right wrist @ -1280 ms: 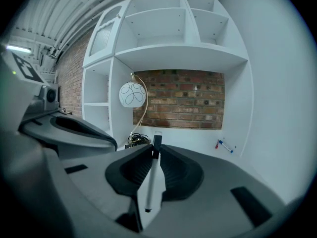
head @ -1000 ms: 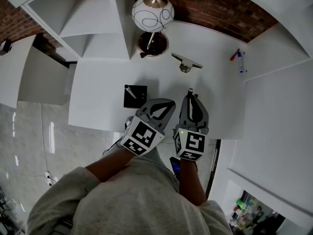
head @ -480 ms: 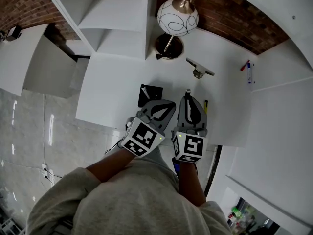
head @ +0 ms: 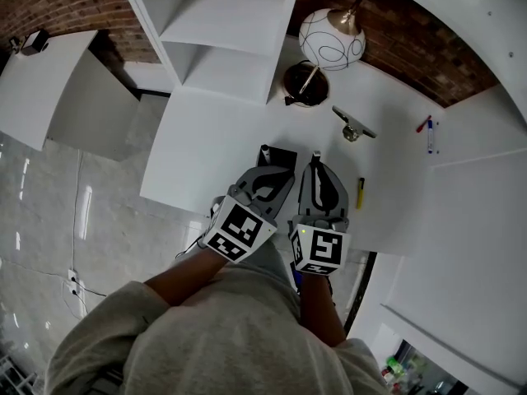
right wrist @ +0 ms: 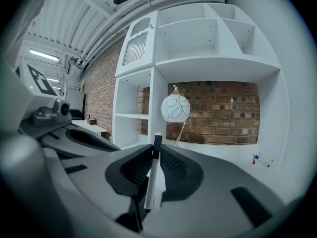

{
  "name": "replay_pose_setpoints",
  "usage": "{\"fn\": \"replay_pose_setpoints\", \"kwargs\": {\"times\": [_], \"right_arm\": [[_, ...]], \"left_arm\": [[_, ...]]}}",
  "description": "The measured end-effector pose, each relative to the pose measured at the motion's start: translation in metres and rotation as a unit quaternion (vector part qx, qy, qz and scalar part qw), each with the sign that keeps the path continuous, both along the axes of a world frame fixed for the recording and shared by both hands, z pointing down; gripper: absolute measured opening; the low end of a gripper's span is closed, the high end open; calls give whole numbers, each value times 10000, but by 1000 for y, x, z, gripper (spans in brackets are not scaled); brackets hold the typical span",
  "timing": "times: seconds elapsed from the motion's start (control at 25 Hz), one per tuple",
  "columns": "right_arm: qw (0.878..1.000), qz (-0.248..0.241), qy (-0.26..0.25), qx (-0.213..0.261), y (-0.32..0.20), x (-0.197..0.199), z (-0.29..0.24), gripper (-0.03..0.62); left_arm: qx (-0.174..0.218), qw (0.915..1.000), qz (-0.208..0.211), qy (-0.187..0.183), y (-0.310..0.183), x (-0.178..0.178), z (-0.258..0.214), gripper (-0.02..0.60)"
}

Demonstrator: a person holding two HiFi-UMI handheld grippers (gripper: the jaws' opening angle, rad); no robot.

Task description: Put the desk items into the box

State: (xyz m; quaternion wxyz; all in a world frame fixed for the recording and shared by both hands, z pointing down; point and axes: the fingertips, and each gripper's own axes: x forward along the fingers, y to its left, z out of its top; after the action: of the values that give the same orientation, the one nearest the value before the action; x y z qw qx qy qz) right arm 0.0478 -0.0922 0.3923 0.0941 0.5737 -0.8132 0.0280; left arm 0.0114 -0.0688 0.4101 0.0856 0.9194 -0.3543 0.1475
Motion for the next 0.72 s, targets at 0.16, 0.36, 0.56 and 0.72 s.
{"fn": "replay_pose_setpoints", "kwargs": {"times": [0.16,0.36,0.56,0.72], "right_arm": [[9999,-93,-13,52,-2,-15,0,61],[9997,-198,-35,98,-4,-29,1,61],[9994,-315,-74,93,-7,-39,7,61],[9988,-496,-26,-37,-11,-49,24,61]], "left_arm": [[8,9999,-139,-2,-4,-18,2,6],[22,9998,-202,-2,-7,-30,4,6],[-7,9996,-291,-11,-7,-41,7,7],[-53,9992,-394,-25,-6,-51,11,7]]}}
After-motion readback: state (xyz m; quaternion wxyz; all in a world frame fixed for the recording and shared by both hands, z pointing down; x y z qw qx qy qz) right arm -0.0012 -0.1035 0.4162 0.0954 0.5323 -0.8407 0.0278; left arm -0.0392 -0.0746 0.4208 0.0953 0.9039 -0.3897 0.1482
